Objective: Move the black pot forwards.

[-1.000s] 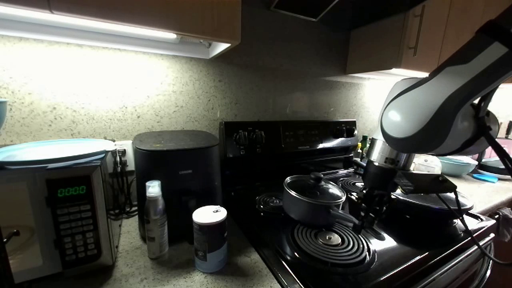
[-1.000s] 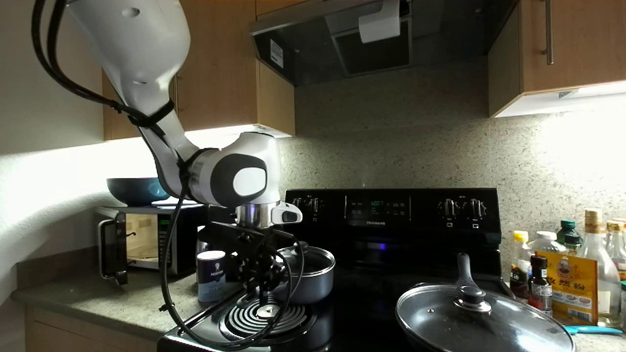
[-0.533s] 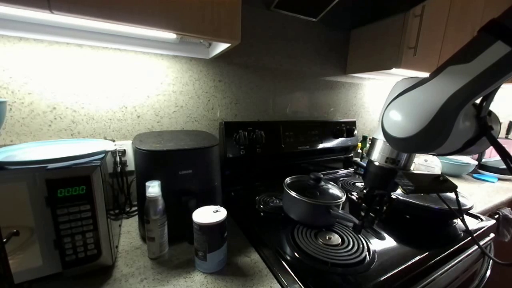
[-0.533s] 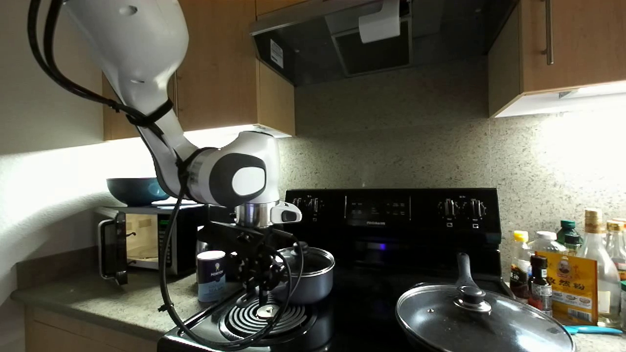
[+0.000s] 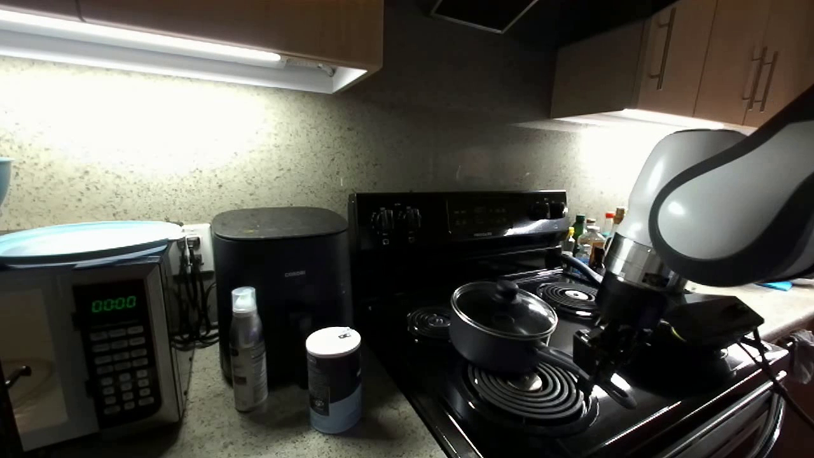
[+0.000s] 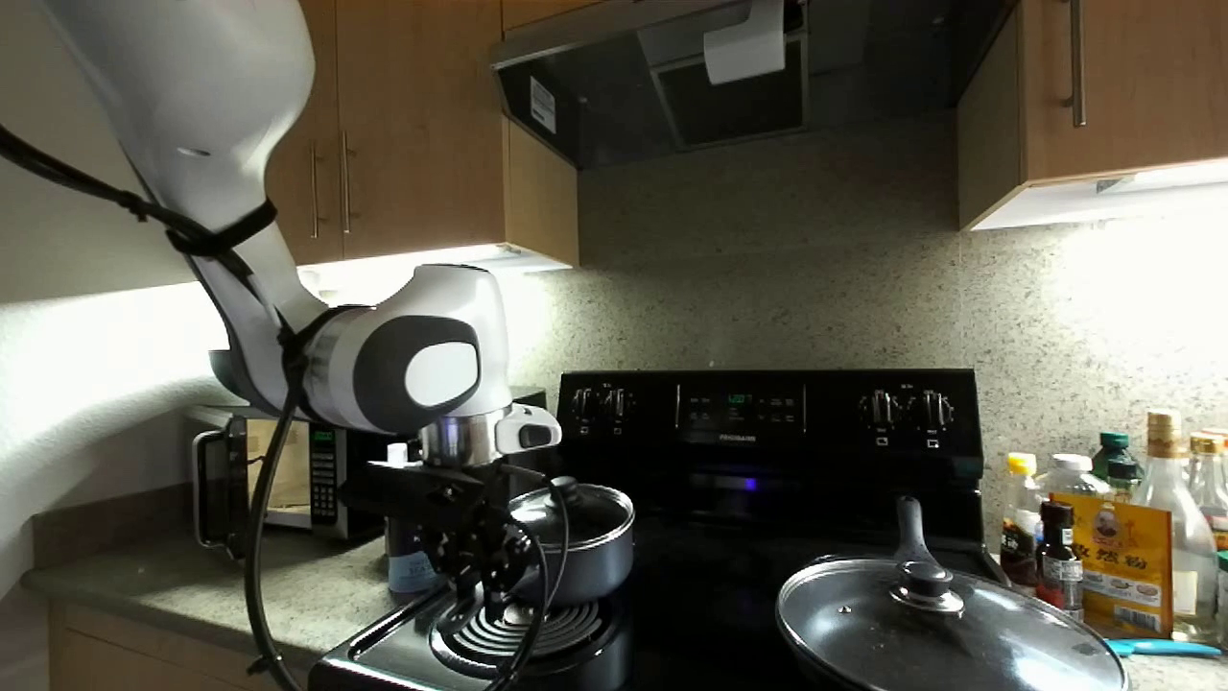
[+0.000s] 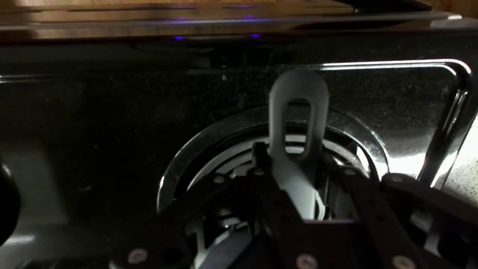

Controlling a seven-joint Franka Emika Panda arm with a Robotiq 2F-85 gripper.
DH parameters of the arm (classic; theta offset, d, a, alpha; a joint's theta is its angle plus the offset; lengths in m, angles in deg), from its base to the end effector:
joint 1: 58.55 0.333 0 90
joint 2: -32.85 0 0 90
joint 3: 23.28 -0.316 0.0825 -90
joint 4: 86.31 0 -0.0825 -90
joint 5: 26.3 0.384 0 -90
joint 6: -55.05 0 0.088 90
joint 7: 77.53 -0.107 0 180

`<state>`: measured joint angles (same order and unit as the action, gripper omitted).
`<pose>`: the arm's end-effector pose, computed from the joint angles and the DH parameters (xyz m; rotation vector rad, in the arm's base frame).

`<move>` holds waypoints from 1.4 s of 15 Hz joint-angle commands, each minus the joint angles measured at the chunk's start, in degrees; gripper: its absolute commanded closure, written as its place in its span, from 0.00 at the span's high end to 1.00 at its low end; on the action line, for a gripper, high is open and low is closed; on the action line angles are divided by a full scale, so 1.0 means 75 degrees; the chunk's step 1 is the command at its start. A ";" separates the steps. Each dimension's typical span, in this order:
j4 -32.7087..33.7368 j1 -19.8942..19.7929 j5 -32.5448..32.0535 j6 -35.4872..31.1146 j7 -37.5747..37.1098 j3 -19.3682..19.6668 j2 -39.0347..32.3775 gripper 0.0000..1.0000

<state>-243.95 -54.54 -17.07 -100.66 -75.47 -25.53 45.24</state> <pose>0.4033 0.0378 0.3013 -3.0517 -0.0065 -0.2751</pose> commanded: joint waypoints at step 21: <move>-0.0141 -0.0300 -0.0343 -0.0143 -0.0115 0.0339 0.0419 0.32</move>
<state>-245.04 -57.04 -19.34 -101.90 -76.07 -23.27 48.30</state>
